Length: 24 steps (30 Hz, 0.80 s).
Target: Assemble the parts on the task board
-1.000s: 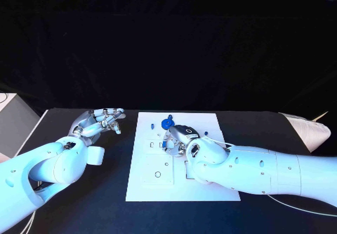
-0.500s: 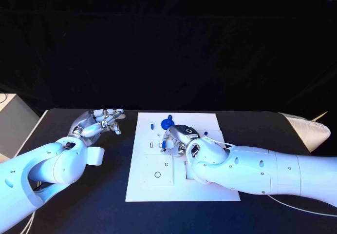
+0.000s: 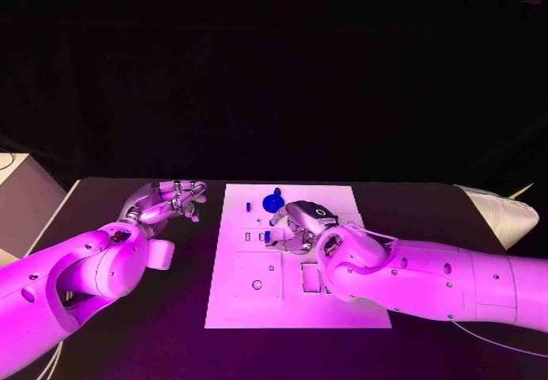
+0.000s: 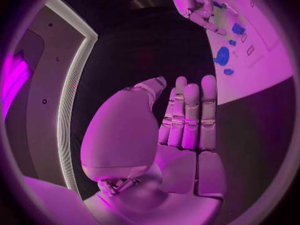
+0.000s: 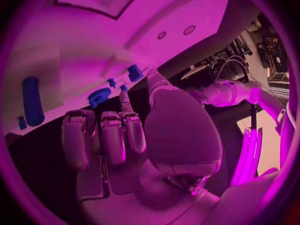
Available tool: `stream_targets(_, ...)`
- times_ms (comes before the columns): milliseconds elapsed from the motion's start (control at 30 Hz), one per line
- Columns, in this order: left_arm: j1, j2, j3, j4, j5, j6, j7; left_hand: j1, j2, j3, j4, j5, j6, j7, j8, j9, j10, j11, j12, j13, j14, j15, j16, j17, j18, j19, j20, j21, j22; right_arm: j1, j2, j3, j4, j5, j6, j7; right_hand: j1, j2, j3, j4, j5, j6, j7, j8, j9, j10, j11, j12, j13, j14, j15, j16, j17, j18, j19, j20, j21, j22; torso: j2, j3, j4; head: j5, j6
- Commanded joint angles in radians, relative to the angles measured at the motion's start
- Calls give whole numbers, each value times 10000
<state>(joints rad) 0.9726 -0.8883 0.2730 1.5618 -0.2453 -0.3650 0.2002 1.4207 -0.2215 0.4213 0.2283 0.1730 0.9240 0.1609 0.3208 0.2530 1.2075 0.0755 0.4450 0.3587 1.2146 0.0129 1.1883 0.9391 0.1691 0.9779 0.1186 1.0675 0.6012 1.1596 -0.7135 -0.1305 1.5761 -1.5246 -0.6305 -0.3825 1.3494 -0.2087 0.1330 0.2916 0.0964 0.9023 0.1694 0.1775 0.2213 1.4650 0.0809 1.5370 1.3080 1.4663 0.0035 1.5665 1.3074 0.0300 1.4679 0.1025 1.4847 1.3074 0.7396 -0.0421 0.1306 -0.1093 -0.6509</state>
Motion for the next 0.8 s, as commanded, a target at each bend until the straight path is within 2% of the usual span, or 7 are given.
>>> stream_targets(33, 15, 214, 7, -178, -1336, 165, -1392, 0, 95, 59, 147, 83, -230, -38, 351, 162, -844, -84, 1920, 1477, 726, -18, 1345, 1409, 63, 293, -61, 543, 565, 116, -219, 35, 125, 1646, -900, 2372, 209, 168, 163, -20, 173, 72, -5, 21, 13, 708, 50, -34, 2344, 1045, 62, 43, 2634, -47, 639, 68, -41, 1812, -106, -2, -10, 56, 18)
stream_targets(133, 46, 479, 8, -443, -2122, 622, -2340, -81, 30, 131, 369, 52, -581, 24, 630, 328, -1307, 3, 3145, 2296, 1957, -1, 2541, 3318, -279, 1595, -69, 1793, 2514, 291, -509, 67, 185, 3169, -1026, 3403, 377, 250, 290, -41, 369, 265, -57, 155, 59, 710, 7, -28, 2346, 1045, 29, 43, 2634, -41, 630, 49, -63, 1796, -187, 25, -42, 106, 8)
stream_targets(267, 171, 811, 7, -727, -3234, 1360, -3494, -427, 170, 108, 578, 64, -919, 59, 1129, 580, -1798, 74, 4322, 2961, 2565, 57, 3082, 4344, -465, 2322, -7, 2492, 3606, 555, -824, 111, 146, 4812, -993, 4128, 420, 297, 366, -41, 627, 349, -90, 244, 87, 730, -25, -5, 2362, 1045, 1, 43, 2634, -45, 638, 23, -50, 1812, -275, 65, -83, 186, 1)
stream_targets(333, 303, 1000, -5, -890, -3771, 1676, -3957, -502, 228, 123, 590, 58, -888, -14, 1508, 755, -1389, 15, 5420, 3905, 2874, 7, 3319, 4895, -580, 2741, -51, 2842, 4244, 676, -954, 127, 90, 5290, -963, 4294, 428, 298, 389, -42, 705, 403, -111, 299, 107, 789, -42, 57, 2409, 1045, -14, 43, 2634, -54, 652, 11, -18, 1842, -318, 81, -95, 214, 2)
stream_targets(367, 386, 1110, -27, -987, -4055, 1859, -4215, -585, 276, 130, 596, 60, -879, -76, 1722, 868, -944, -27, 6166, 4685, 3044, -37, 3443, 5212, -644, 2966, -85, 3022, 4583, 734, -1020, 135, 56, 5495, -958, 4359, 429, 302, 393, -42, 715, 410, -114, 306, 110, 795, -45, 63, 2414, 1045, -16, 43, 2634, -57, 658, 9, -6, 1853, -339, 83, -96, 226, -4)
stream_targets(533, 908, 1676, -347, -1506, -5177, 2557, -5250, -911, 362, 146, 620, 51, -1108, -99, 2023, 1035, 6, -62, 7588, 6276, 3411, -77, 3711, 5966, -820, 3541, -141, 3461, 5477, 926, -1165, 167, -243, 6091, -942, 4525, 435, 300, 417, -46, 816, 341, -108, 293, 107, 895, -47, 168, 2495, 1045, -24, 43, 2634, -75, 687, -2, 57, 1911, -424, 119, -93, 279, -10)
stream_targets(800, 1558, 2506, -891, -2181, -6254, 3256, -6358, -1483, 450, 61, 649, 25, -1263, -83, 2138, 1079, 433, -38, 8148, 6915, 3562, -59, 3825, 6317, -933, 3907, -133, 3736, 6051, 1015, -1139, 184, -664, 6409, -833, 4476, 429, 313, 432, -42, 861, 334, -108, 299, 112, 928, -48, 203, 2522, 1045, -25, 43, 2634, -81, 697, -6, 79, 1931, -470, 163, -102, 325, -101)
